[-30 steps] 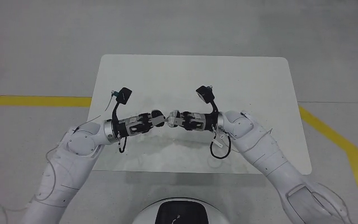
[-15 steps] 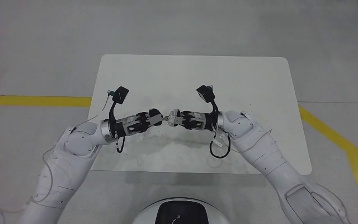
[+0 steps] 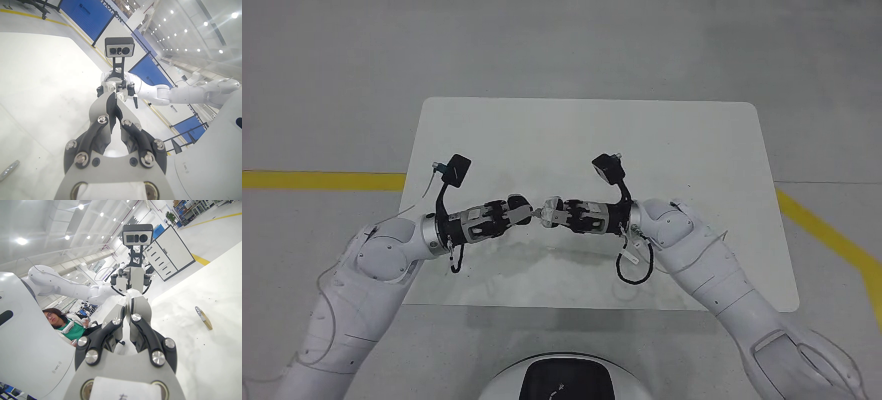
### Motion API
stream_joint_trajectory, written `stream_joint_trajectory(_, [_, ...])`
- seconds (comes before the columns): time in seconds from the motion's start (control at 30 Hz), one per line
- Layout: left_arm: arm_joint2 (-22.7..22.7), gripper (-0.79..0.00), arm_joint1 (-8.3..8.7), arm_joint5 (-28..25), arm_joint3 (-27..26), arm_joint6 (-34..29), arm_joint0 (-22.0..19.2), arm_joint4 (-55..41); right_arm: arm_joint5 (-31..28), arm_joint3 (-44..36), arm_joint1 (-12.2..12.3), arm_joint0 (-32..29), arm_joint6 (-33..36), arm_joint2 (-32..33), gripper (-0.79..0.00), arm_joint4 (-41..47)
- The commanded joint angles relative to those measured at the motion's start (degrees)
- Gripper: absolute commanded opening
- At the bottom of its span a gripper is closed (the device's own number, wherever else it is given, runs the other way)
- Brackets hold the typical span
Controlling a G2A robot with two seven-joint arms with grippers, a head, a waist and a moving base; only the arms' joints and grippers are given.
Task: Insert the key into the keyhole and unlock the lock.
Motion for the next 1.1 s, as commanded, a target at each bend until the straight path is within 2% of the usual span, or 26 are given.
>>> stream_joint_trajectory(0.0, [-0.05, -0.785, 0.05, 0.00, -0.09, 0.08, -0.02, 0.20, 0.00, 0.08, 0.05, 0.08, 0.00, -0.25, -0.671, 0.34])
stream_joint_trajectory(0.17, [-0.32, -0.785, 0.25, -0.21, -0.36, -0.01, -0.03, 1.07, 0.00, -0.13, 0.20, 0.35, 0.00, -1.29, -0.696, 1.60])
stream_joint_trajectory(0.33, [-0.29, -0.785, 0.58, 0.58, -0.72, -2.19, -0.31, 1.85, 0.00, 0.21, 0.48, 1.07, 0.01, -3.20, -0.782, 2.71])
stream_joint_trajectory(0.6, [-0.08, -0.785, 0.96, 1.46, -1.00, -3.89, -0.74, 2.70, 0.00, 1.17, 1.02, 3.04, 0.01, -7.67, -0.739, 4.46])
stream_joint_trajectory(0.7, [0.02, -0.785, 1.05, 1.45, -1.20, -3.64, -0.75, 3.55, 0.00, 1.55, 1.25, 3.74, 0.01, -8.98, -0.785, 5.09])
stream_joint_trajectory(1.07, [0.16, -0.785, 1.32, 1.77, -1.84, -1.90, -0.31, 5.48, 0.00, 2.04, 1.86, 5.82, 0.01, -12.90, -0.785, 6.28])
